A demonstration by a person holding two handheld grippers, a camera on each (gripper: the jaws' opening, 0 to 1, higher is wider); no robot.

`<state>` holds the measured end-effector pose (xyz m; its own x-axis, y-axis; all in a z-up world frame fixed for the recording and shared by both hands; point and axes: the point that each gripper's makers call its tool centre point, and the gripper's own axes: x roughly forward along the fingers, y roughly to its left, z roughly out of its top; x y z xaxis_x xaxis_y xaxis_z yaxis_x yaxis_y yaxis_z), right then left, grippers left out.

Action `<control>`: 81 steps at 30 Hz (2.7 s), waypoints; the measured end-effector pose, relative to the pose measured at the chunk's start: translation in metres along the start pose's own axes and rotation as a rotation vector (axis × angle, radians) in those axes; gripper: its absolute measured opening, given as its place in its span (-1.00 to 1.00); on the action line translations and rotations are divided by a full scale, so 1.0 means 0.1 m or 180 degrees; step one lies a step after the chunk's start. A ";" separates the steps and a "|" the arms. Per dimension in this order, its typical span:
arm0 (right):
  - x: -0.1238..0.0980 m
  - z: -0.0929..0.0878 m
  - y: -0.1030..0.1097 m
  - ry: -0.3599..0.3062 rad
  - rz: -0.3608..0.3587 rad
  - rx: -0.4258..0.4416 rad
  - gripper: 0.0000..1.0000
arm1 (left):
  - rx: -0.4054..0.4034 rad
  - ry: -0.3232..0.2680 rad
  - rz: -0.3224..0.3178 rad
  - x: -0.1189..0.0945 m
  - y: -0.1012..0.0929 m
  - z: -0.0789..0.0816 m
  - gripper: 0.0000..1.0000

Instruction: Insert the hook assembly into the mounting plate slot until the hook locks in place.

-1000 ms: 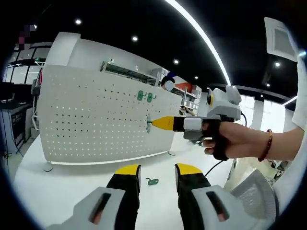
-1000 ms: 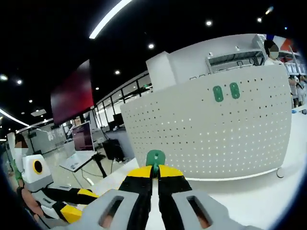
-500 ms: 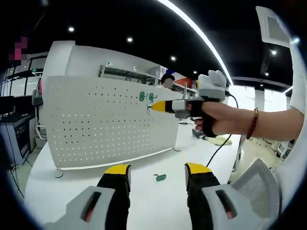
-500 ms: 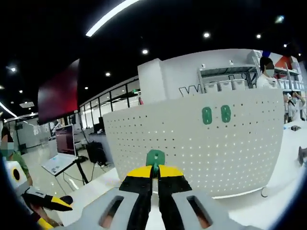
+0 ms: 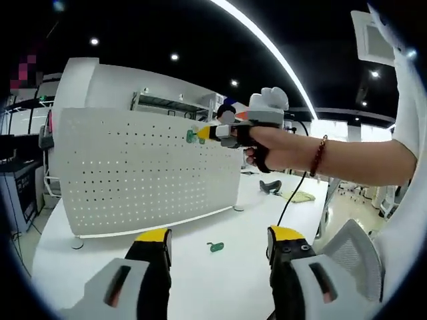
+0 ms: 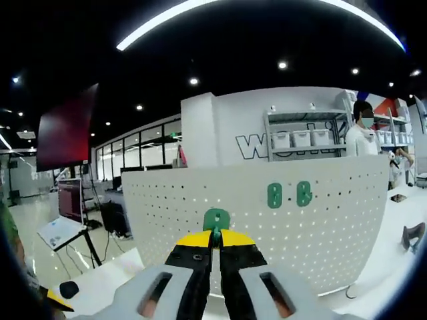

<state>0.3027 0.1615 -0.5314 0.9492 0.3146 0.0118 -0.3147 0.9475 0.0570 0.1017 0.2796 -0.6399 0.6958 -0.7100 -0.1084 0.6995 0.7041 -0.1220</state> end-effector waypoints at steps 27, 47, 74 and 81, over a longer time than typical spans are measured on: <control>0.48 0.09 -0.22 0.0003 -0.0325 -0.0244 -0.97 | -0.0137 -0.0005 0.0000 0.02 0.20 -0.08 0.26; 0.83 0.10 -0.38 -0.0005 -0.0450 -0.0416 -0.96 | -0.0182 -0.0031 -0.0012 0.12 0.37 -0.08 0.24; 1.03 0.04 -0.47 0.0013 -0.0564 -0.0423 -0.96 | -0.0298 -0.0039 0.0092 0.11 0.50 -0.11 0.21; 1.05 0.06 -0.46 0.0098 -0.0641 -0.0871 -0.96 | -0.0284 -0.0021 0.0089 0.11 0.48 -0.13 0.21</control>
<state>0.4166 0.1510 -0.5271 0.9931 0.1173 -0.0028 -0.1151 0.9698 -0.2150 0.1412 0.3056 -0.6596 0.7161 -0.6898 -0.1066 0.6627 0.7198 -0.2065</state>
